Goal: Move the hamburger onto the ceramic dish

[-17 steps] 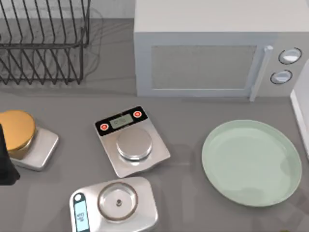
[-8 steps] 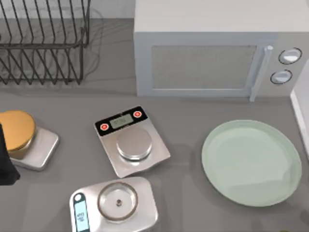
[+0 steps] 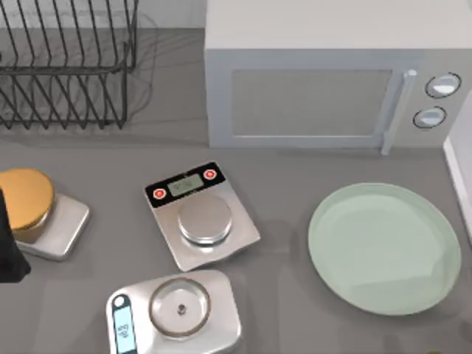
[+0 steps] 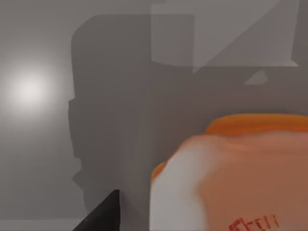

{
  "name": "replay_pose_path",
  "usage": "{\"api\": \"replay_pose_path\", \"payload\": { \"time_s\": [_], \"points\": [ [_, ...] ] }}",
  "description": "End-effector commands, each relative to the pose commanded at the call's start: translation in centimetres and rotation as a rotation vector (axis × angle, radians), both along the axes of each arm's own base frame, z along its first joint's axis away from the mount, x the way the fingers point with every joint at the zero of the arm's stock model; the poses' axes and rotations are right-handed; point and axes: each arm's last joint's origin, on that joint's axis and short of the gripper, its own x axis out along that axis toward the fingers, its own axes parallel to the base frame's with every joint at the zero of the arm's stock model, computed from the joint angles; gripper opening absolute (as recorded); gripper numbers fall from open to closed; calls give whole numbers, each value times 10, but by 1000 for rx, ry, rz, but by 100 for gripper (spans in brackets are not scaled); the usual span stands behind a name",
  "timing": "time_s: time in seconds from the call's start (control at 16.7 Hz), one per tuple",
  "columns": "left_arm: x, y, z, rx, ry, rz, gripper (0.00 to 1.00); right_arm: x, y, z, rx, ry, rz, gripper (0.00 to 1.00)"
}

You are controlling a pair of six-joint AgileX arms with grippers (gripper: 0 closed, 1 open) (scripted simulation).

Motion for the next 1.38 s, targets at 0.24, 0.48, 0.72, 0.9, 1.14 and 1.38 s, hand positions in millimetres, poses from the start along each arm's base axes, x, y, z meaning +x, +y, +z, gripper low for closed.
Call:
{"api": "replay_pose_path", "payload": {
  "time_s": [0.24,0.48,0.72,0.9,1.14,1.38],
  "points": [
    [0,0,0,0,0,0,100,0,0,0,0,0,0,62],
    [0,0,0,0,0,0,100,0,0,0,0,0,0,32],
    [0,0,0,0,0,0,100,0,0,0,0,0,0,2],
    [0,0,0,0,0,0,100,0,0,0,0,0,0,0],
    [0,0,0,0,0,0,100,0,0,0,0,0,0,0],
    [0,0,0,0,0,0,100,4,0,26,12,-12,-11,0]
  ]
}}
